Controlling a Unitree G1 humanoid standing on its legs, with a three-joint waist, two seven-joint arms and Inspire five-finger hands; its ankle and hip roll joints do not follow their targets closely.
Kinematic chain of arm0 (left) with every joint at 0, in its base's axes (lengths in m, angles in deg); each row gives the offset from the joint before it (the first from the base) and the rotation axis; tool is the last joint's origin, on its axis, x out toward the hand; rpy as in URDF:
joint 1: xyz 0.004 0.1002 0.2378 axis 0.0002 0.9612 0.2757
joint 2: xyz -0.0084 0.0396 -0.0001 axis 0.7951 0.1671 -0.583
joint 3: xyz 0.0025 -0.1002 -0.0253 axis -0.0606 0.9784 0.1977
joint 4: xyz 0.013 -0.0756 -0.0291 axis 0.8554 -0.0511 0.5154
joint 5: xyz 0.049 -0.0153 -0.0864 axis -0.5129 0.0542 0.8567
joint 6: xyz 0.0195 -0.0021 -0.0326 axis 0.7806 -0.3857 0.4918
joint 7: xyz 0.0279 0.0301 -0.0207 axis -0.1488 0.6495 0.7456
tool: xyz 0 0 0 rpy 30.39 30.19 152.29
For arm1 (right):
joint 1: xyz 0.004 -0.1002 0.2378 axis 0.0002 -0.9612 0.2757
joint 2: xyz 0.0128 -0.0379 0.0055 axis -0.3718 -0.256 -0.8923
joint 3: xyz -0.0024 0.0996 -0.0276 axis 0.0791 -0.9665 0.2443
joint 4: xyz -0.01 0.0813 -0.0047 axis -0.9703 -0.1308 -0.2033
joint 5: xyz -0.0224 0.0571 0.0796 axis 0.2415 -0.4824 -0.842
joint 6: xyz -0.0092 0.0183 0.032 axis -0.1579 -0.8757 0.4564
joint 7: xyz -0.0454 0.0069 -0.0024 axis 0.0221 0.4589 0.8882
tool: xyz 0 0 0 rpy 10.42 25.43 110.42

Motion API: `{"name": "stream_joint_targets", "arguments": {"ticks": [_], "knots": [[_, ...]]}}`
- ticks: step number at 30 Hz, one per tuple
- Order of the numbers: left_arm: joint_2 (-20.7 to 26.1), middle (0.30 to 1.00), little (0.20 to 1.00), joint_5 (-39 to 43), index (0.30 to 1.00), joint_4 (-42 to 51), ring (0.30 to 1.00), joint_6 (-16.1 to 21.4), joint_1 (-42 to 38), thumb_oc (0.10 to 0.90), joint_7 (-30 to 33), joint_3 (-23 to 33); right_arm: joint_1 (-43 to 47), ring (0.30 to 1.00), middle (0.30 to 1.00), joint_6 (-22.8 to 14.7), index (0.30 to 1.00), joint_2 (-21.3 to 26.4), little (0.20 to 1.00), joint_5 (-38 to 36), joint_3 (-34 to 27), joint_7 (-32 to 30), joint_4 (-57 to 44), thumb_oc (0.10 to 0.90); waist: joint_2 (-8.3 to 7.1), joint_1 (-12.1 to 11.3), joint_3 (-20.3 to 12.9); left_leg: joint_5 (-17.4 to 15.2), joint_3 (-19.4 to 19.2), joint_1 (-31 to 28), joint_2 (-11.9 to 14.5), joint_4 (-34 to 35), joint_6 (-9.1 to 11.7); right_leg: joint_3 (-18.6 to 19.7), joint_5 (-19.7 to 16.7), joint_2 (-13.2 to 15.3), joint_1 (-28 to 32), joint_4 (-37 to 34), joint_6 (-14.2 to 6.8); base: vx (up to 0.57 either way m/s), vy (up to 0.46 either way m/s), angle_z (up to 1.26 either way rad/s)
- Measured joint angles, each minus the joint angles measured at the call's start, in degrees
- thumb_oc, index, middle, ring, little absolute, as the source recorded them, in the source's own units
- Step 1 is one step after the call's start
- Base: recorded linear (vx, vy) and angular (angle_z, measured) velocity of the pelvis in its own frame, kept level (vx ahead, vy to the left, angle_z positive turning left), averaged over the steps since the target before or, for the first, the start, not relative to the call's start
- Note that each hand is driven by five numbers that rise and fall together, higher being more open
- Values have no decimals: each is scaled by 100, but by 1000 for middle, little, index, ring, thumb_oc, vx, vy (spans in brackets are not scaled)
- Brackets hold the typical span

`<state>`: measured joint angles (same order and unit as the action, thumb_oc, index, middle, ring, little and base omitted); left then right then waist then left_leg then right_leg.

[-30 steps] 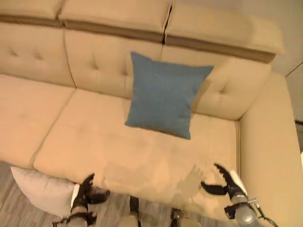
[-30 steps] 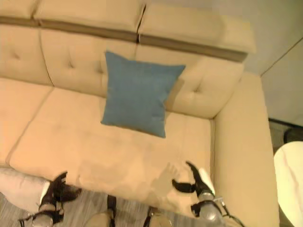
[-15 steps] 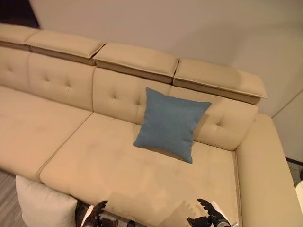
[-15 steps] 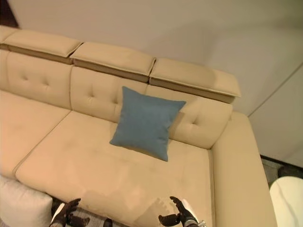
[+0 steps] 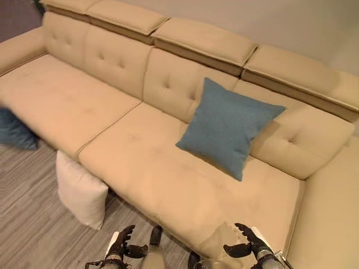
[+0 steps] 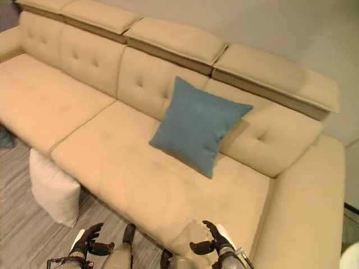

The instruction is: Pick up all the scattered cushions and arrange them neatly on the sofa.

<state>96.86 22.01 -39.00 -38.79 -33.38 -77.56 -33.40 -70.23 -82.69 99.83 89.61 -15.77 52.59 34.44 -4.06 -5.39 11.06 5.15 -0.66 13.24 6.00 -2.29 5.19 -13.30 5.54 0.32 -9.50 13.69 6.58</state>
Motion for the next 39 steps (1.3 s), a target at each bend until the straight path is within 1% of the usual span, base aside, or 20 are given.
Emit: {"name": "stream_joint_targets", "arguments": {"ticks": [3,5,7,8,10,13,15,16,18,21,23,26,27,28,29,30,31,33,37,39], "knots": [[-54,900,900,-1,900,-226,900,-9,-12,800,2,45,-21,900,900,52,900,99,900,-4,-18,-39,49,800,-74,178,13,-113,-263,-315,-132,-847,13,-556,-399,161,506,-852,-25,-122,39,108],[-100,900,900,-4,900,-253,900,-11,25,800,-10,38,18,900,900,52,900,116,900,-6,-20,-44,10,800,-117,324,-48,-503,-572,-814,-91,-1105,94,-964,-596,240,723,-1314,-185,-78,98,125],[-187,900,900,-9,900,-257,900,-23,38,800,-21,47,84,900,900,44,900,111,900,-8,-35,-38,5,800,-103,329,-75,-574,-739,-1244,20,-762,38,-1130,-700,238,696,-1454,-332,-26,233,89],[-188,900,900,-11,900,-250,900,-35,29,800,-20,-42,76,900,900,32,900,84,900,-22,-110,-44,-36,800,-74,388,-98,-627,-1152,-1543,129,-308,59,-1466,-816,282,708,-1509,-374,16,233,115],[-244,900,900,-19,900,-244,900,-31,-20,800,-31,-183,148,900,900,45,900,85,900,-24,-176,-34,47,800,53,431,-153,-602,-1107,-1655,55,271,-119,-1649,-848,284,628,-1400,-517,30,184,80],[21,900,900,-143,900,-263,900,-114,119,800,-45,-146,66,900,900,77,900,-252,900,26,-43,-6,30,800,-243,295,-342,-659,-835,-1663,-393,350,-475,-1365,-630,950,380,-511,-917,19,139,59],[152,900,900,-183,900,-294,900,-116,82,800,-33,-114,60,900,900,111,900,-360,900,23,0,-12,14,800,-277,313,-361,-622,-541,-1584,-516,323,-545,-978,-583,943,359,-364,-967,19,28,83],[237,900,900,-183,900,-379,900,-117,-6,800,-17,-115,52,900,900,101,900,-385,900,23,39,-13,5,800,-272,444,-357,-563,-237,-1558,-547,290,-612,-359,-371,843,333,-225,-1101,27,16,118],[351,900,900,-180,900,-420,900,-118,-115,800,25,-6,188,900,900,98,900,-419,900,28,211,-1,12,800,-266,444,-340,-484,121,-1450,-537,306,-584,957,-9,306,275,-295,-1376,18,-34,109],[293,900,900,-180,900,-477,900,-103,-72,800,93,34,333,900,900,101,900,-373,900,22,245,-36,-36,800,-180,457,-370,-453,529,-1392,-615,280,-526,847,-445,203,732,-1001,-965,-12,-89,73],[214,900,900,-177,900,-449,900,-76,-21,800,103,58,450,900,900,106,900,-380,900,23,279,-8,-69,800,-98,283,-327,-363,650,-1309,-583,315,-390,713,-560,150,879,-1261,-917,-58,-96,55],[144,900,900,-164,900,-300,900,-38,-14,800,113,49,492,900,900,95,900,-335,900,22,263,-10,-222,800,-61,261,-300,-184,873,-1075,-602,283,-159,358,-590,136,988,-1553,-925,-118,-38,101],[31,900,900,-87,900,-229,900,-24,-6,800,116,80,544,900,900,92,900,-322,900,23,247,-47,-245,800,-20,179,-248,-8,1064,-749,-663,193,88,36,-609,105,1004,-1655,-910,-154,0,157],[-56,900,900,9,900,-195,900,-27,-107,800,114,93,525,900,900,92,900,-277,900,24,240,-57,-269,800,-83,303,-224,272,965,-579,-723,198,334,-343,-654,238,1009,-1757,-839,-113,16,174],[-114,900,900,32,900,-152,900,-21,-70,800,115,101,560,900,900,94,900,-214,900,35,268,-25,-261,800,-63,249,-147,323,536,-536,-725,276,323,-540,-749,252,1044,-1846,-639,-63,25,122],[-134,900,900,79,900,-160,900,-22,30,800,111,101,621,900,900,96,900,-205,900,34,257,-27,-262,800,-44,177,-122,57,-55,-549,-653,265,-76,-583,-730,243,1013,-1850,-537,-23,43,61],[-135,900,900,106,900,-244,900,-21,117,800,106,149,627,900,900,101,900,-198,900,39,253,-43,-355,800,-89,210,-88,-146,-987,-583,-511,165,-325,-783,-790,325,1024,-1907,-461,27,50,57],[-69,900,900,152,900,-401,900,-13,189,800,117,528,501,900,900,99,900,-157,900,82,244,-56,-562,800,-185,414,-33,-196,-1860,-676,-259,27,-321,-1097,-674,410,1097,-1894,-473,75,62,97],[-44,900,900,110,900,-851,900,-123,262,800,104,605,223,900,900,108,900,-164,900,105,240,-56,-530,800,-79,495,-78,-239,-1828,-1143,74,297,-193,-1382,-579,308,1268,-1808,-834,156,90,46],[14,900,900,108,900,-871,900,-144,186,800,105,608,40,900,900,112,900,-220,900,108,252,-43,-502,800,-220,457,-76,-190,-1711,-1152,-45,382,-243,-1462,-533,456,1251,-1616,-925,189,212,55]]}}
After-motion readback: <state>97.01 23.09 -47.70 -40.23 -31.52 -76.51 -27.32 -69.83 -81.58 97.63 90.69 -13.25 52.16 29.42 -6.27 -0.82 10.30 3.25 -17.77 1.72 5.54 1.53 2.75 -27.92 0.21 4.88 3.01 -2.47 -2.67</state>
